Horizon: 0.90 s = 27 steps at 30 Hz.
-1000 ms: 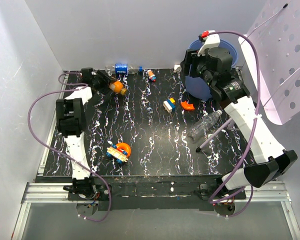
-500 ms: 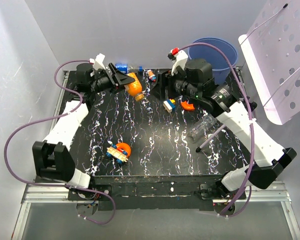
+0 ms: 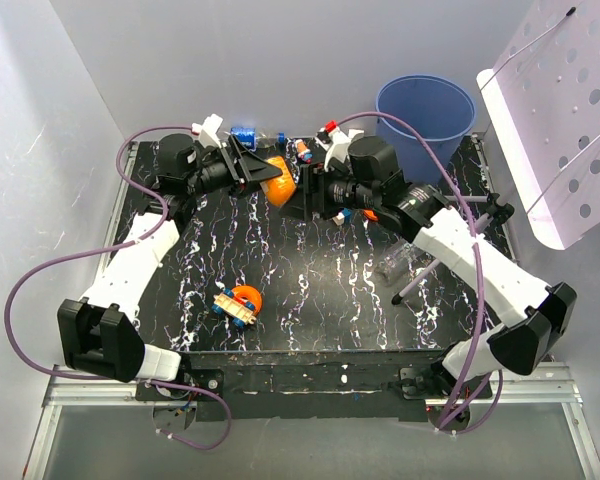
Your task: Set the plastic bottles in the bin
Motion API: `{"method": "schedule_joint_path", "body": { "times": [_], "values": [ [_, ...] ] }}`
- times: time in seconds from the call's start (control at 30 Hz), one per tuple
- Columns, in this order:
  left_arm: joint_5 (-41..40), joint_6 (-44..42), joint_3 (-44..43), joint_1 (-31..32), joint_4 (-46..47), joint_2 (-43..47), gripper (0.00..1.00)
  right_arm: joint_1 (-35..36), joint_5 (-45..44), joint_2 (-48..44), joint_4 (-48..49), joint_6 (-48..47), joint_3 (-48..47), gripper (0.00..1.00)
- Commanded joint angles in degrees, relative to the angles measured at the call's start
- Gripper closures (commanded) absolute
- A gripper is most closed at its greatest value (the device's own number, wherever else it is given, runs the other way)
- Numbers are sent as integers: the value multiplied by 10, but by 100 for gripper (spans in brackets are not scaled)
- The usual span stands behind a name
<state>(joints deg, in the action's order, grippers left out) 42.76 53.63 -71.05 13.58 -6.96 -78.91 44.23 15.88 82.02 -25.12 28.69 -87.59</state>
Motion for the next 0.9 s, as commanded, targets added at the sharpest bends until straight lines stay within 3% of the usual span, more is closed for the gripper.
{"method": "schedule_joint_path", "body": {
  "times": [0.0, 0.27, 0.33, 0.4, 0.47, 0.53, 0.57, 0.6, 0.63, 0.67, 0.87],
  "values": [
    [8, 11, -8, 2, 1, 15, 81, 6, 11, 26, 48, 16, -14, 27],
    [12, 13, -13, 2, 0, 21, 81, 6, -22, 72, 48, 7, -43, 27],
    [12, 13, -6, 2, 3, 24, 81, 6, -18, 78, 52, 8, -46, 32],
    [13, 14, 0, 2, 4, 25, 81, 7, -20, 78, 60, 13, -40, 44],
    [12, 13, 2, 2, 4, 27, 81, 7, -26, 74, 66, 17, -32, 72],
    [9, 10, 2, 2, -1, 26, 78, 7, -39, 67, 68, 22, -24, 92],
    [7, 5, 0, 2, -6, 25, 72, 6, -47, 63, 67, 22, -21, 99],
    [5, 2, 0, 1, -9, 23, 49, 7, -59, 61, 62, 21, -22, 99],
    [4, -1, -2, 1, -15, 22, 13, 7, -73, 58, 55, 17, -27, 99],
    [0, -8, -8, 2, -27, 18, 2, 6, -87, 57, 47, 12, -35, 99],
    [-25, -62, -31, 1, -113, 8, 2, -35, -199, 81, -68, -49, -152, 99]
  ]
}}
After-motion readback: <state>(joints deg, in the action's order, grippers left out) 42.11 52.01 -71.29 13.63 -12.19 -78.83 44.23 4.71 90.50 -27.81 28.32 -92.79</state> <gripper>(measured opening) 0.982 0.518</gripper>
